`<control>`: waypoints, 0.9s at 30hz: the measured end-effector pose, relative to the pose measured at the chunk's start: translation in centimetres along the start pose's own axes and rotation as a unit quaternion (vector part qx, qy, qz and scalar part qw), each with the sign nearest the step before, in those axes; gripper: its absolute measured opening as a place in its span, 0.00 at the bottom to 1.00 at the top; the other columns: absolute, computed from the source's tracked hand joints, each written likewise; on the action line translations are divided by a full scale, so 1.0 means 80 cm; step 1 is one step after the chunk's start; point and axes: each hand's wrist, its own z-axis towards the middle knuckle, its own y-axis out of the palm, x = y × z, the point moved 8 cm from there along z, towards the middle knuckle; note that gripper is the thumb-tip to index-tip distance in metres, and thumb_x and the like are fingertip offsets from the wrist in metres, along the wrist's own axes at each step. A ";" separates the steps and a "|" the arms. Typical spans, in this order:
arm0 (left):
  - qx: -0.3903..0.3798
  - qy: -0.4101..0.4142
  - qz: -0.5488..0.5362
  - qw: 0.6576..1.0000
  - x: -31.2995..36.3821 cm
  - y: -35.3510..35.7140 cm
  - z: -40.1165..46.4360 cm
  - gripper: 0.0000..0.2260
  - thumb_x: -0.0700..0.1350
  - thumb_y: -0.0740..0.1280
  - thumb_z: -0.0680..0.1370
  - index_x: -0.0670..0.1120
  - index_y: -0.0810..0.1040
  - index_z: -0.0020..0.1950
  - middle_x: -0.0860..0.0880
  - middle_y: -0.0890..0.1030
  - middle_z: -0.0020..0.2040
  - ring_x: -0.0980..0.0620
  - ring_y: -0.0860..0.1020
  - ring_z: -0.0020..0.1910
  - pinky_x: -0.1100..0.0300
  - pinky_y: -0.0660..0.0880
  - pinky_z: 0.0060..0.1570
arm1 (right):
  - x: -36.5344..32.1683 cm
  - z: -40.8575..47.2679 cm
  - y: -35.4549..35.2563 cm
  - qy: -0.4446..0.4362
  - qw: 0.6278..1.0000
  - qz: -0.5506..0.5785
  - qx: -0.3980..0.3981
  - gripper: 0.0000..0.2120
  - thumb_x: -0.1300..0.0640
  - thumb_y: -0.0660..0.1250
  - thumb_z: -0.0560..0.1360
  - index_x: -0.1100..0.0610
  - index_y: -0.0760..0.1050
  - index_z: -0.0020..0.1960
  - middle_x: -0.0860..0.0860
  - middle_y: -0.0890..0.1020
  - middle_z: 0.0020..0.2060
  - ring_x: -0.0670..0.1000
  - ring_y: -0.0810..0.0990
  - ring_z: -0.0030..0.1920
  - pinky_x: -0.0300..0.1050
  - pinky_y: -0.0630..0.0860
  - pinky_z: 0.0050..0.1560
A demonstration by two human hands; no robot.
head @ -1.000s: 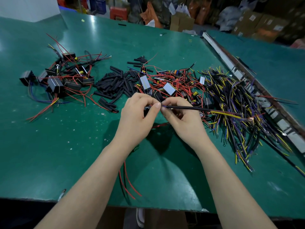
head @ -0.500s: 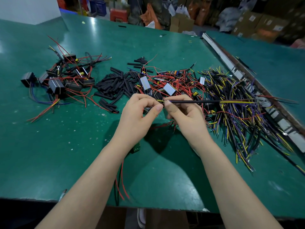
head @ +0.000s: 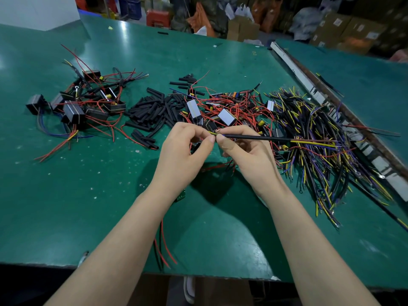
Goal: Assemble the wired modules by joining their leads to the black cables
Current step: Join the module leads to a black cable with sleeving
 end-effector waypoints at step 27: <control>0.046 0.061 0.030 0.997 0.019 -0.008 -0.001 0.11 0.40 0.68 0.76 0.48 0.80 0.58 0.50 0.76 0.49 0.59 0.74 0.42 0.72 0.68 0.48 | -0.005 -0.002 0.001 -0.024 0.999 -0.021 0.004 0.04 0.60 0.68 0.76 0.52 0.79 0.47 0.46 0.79 0.34 0.44 0.76 0.36 0.41 0.74 0.39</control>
